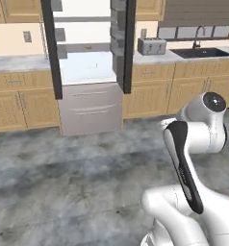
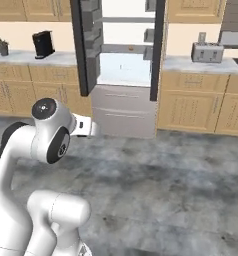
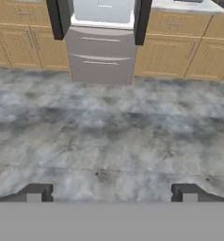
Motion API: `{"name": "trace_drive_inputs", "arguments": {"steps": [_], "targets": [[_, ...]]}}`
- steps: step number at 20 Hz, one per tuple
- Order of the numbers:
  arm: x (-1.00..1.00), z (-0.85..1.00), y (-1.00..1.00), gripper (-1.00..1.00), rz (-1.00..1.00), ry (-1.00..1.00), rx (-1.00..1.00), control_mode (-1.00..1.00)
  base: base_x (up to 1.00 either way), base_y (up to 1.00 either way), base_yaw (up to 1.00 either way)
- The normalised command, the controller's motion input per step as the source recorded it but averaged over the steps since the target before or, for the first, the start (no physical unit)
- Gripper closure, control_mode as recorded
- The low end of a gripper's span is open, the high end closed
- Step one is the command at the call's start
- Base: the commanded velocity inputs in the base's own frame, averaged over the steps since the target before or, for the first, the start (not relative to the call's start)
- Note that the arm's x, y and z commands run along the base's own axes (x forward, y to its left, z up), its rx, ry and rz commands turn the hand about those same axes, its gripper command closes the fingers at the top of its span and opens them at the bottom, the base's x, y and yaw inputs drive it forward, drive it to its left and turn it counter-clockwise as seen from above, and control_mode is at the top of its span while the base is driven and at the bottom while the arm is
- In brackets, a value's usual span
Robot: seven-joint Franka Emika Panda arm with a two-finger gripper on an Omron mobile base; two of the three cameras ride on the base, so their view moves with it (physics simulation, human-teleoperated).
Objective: Retrieve the peach and tangerine from the fridge and place them into the bowl on the dining table.
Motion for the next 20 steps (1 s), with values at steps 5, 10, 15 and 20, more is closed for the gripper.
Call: {"name": "trace_drive_inputs", "arguments": {"steps": [5,10,15,20], "targets": [[0.00,0.00,0.00,-1.00,0.00,0.00,0.00,1.00,1.00,0.17,0.00],[0.00,0.00,0.00,-1.00,0.00,0.00,0.00,1.00,1.00,0.00,0.00],[0.00,0.00,0.00,-1.00,0.00,0.00,0.00,1.00,1.00,0.03,0.00],[0.00,0.00,0.00,-1.00,0.00,0.00,0.00,1.00,1.00,0.09,0.00]]}}
